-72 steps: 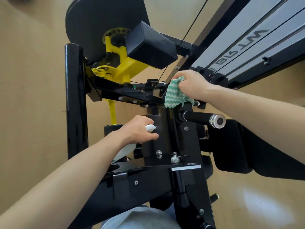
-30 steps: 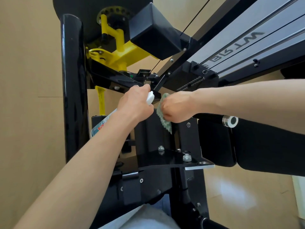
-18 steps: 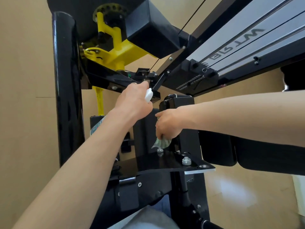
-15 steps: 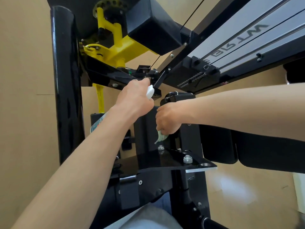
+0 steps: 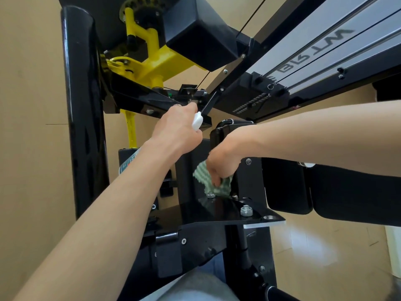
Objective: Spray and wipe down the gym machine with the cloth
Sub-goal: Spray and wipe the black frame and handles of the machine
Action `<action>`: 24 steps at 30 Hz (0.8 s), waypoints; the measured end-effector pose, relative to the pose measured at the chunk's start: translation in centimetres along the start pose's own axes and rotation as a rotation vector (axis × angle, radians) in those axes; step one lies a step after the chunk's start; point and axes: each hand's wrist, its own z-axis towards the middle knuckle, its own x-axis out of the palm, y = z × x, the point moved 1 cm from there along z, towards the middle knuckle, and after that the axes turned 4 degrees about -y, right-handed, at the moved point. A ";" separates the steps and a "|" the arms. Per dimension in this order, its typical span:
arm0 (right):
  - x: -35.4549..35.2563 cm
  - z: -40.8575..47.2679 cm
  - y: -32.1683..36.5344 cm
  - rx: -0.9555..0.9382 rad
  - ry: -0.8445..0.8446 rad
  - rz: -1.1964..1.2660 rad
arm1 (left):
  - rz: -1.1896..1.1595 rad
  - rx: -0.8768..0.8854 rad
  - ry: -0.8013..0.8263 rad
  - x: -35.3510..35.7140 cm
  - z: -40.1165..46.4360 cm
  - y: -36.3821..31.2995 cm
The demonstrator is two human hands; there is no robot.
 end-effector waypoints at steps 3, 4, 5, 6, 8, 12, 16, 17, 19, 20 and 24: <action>1.2 0.5 0.3 -0.054 0.058 0.003 | -0.008 0.016 -0.006 0.2 0.0 0.1; 1.4 0.5 0.6 -0.088 0.027 -0.028 | -0.010 0.022 -0.007 0.2 0.0 0.1; 1.6 0.4 0.7 -0.148 0.003 -0.091 | -0.011 0.025 -0.005 0.2 0.0 0.1; 1.5 0.2 0.6 -0.217 -0.011 -0.239 | -0.011 0.024 -0.004 0.3 0.0 0.1; 1.6 0.0 0.0 -0.243 -0.004 -0.407 | -0.010 0.020 -0.002 0.4 0.1 0.1; -0.8 -3.4 -3.5 -0.170 -0.195 -0.437 | 0.001 0.025 0.007 0.5 0.1 0.1; -2.2 -4.7 -6.2 -0.081 -0.464 -0.140 | 0.002 0.022 0.019 0.5 0.0 0.1; -2.1 -4.6 -6.7 -0.067 -0.525 -0.026 | 0.001 0.020 0.025 0.5 0.0 0.1; -1.5 -4.6 -7.3 -0.022 -0.594 0.233 | -0.003 0.022 0.026 0.6 -0.1 0.1; -1.0 -4.6 -7.6 0.001 -0.632 0.381 | -0.008 0.027 0.020 0.7 -0.1 0.1; 1.5 -4.1 -8.8 0.140 -0.731 0.781 | -0.091 0.070 -0.047 0.6 -0.2 -0.1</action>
